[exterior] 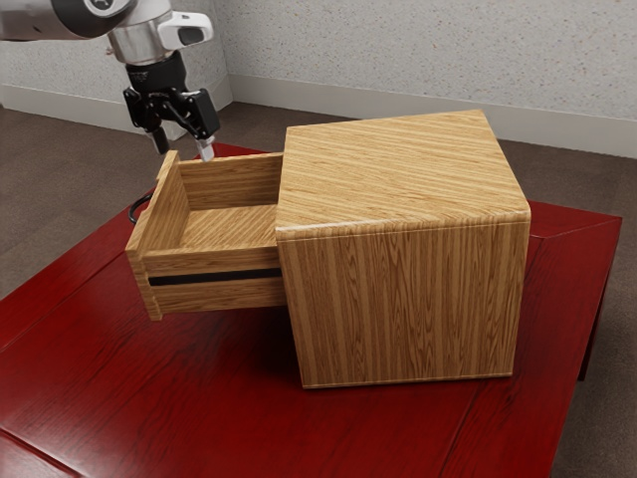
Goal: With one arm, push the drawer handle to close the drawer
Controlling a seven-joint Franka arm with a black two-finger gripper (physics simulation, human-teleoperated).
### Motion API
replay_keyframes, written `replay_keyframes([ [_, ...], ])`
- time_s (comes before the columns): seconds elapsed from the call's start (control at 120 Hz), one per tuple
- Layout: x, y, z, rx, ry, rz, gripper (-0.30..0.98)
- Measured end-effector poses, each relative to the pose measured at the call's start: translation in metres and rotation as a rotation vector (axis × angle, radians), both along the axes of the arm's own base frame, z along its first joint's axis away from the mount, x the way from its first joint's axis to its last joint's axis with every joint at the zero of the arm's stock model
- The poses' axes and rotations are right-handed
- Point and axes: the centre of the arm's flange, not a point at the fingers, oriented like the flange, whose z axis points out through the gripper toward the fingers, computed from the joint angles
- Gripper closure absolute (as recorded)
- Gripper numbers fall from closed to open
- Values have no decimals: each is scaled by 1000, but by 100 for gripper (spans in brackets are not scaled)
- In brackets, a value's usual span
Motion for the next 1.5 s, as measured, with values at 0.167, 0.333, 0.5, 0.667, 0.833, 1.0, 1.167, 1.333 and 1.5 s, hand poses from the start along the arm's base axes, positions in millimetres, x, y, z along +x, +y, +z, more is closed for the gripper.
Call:
replay_keyframes([
  [0.167,-47,24,-10,-8,11,34,1],
  [0.333,-160,140,-17,7,-40,154,3],
  [0.5,-149,181,-42,65,-83,-45,18],
  [0.667,-127,191,-57,127,-138,-270,36],
  [0.833,-91,190,-87,161,-171,-480,51],
  [1.0,-81,180,-103,167,-209,-686,58],
  [1.167,-87,171,-118,129,-230,-843,66],
  [1.333,-72,141,-124,122,-234,-978,69],
  [1.5,-54,112,-127,119,-243,-1076,69],
])
